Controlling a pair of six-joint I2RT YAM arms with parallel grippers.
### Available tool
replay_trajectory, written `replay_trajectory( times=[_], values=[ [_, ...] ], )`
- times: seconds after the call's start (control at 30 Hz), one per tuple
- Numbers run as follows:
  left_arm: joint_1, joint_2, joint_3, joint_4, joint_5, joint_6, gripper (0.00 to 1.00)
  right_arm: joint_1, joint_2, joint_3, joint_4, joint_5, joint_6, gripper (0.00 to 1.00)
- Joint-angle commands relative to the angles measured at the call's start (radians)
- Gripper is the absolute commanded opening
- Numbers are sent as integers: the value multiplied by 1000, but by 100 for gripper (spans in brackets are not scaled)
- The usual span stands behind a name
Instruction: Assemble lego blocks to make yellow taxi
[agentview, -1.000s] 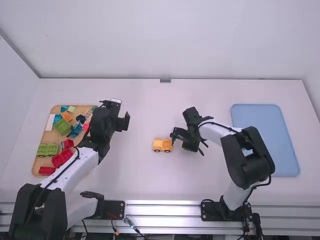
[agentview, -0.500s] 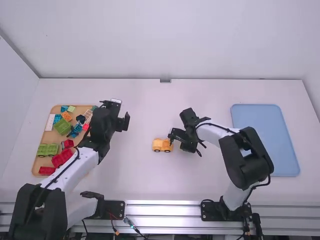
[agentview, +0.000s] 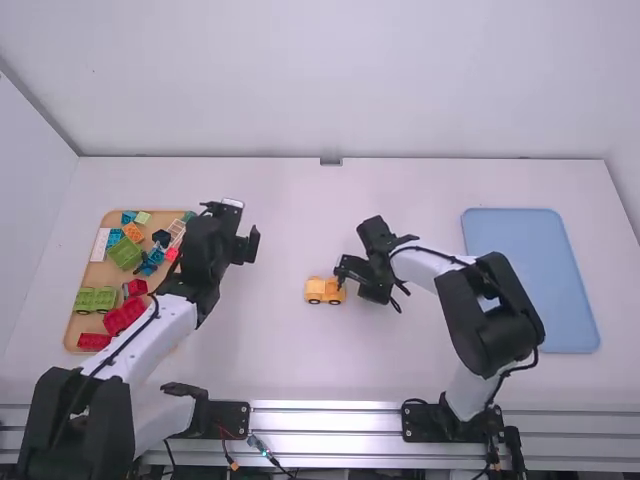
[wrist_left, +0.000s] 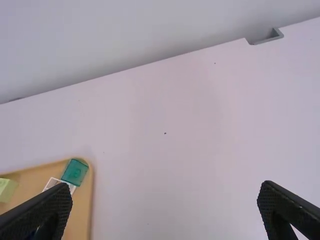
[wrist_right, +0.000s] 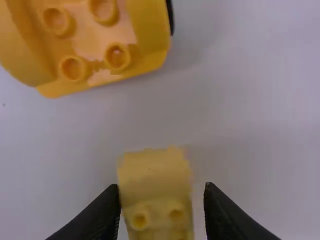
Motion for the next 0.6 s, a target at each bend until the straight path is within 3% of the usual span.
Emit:
replay_trajectory(
  times=[0.0,0.27,0.57],
  values=[
    [-2,-18,-4,-2,-7,10,99,1,58,-2,-3,60,11,29],
    [-2,-18,-4,-2,-7,10,99,16,65,79,-113,45,21,29],
    [-2,-18,-4,-2,-7,10,99,11,65,84,-106,16,32,29]
  ],
)
